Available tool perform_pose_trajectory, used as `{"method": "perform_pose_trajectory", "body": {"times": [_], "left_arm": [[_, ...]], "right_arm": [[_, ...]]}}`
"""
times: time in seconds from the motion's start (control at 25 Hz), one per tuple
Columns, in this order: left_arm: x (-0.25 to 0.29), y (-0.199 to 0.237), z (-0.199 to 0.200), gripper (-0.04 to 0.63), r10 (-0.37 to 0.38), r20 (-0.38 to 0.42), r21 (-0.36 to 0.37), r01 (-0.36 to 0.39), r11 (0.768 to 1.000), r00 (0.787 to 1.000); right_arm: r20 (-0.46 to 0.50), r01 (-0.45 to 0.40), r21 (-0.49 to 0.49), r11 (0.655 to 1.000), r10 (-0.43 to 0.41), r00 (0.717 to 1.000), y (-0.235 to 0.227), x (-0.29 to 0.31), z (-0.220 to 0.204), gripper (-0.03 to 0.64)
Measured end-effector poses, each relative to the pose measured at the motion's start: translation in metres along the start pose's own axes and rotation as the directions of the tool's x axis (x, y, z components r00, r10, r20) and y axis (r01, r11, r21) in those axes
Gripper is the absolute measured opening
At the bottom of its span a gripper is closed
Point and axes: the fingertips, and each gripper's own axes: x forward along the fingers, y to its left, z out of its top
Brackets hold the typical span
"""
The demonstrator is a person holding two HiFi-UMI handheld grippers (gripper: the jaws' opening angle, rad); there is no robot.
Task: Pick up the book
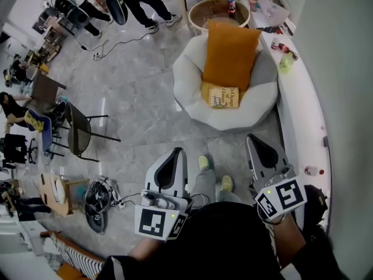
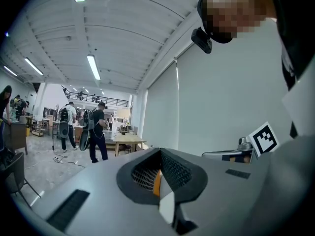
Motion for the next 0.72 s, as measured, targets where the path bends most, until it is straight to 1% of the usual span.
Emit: {"method": "perform_pose_trajectory", "body": {"times": [0.12, 0.24, 0.4, 0.72], "left_arm": [[-0.001, 0.004, -0.005, 0.009, 0.003, -0.003, -0.017, -0.003, 1.0, 1.0], [-0.001, 0.011, -0.005, 0.009, 0.008, 0.002, -0.019, -0.008, 1.0, 1.0], [0.002, 0.02, -0.002, 0.009, -0.004, 0.013, -0.026, 0.004, 1.0, 1.0], [0.017, 0.043, -0.008, 0.009, -0.014, 0.004, -0.053, 0.014, 0.998, 1.0]], "right_arm": [[-0.007, 0.004, -0.003, 1.0, -0.004, 1.0, 0.001, 0.002, -0.003, 0.009], [-0.014, 0.01, -0.008, 1.0, -0.01, 1.0, 0.001, 0.004, -0.004, 0.009], [-0.024, 0.021, -0.018, 1.0, -0.021, 0.999, 0.003, 0.011, -0.003, 0.009], [-0.049, 0.027, -0.038, 0.999, -0.028, 0.998, 0.002, 0.04, -0.002, 0.009]]}}
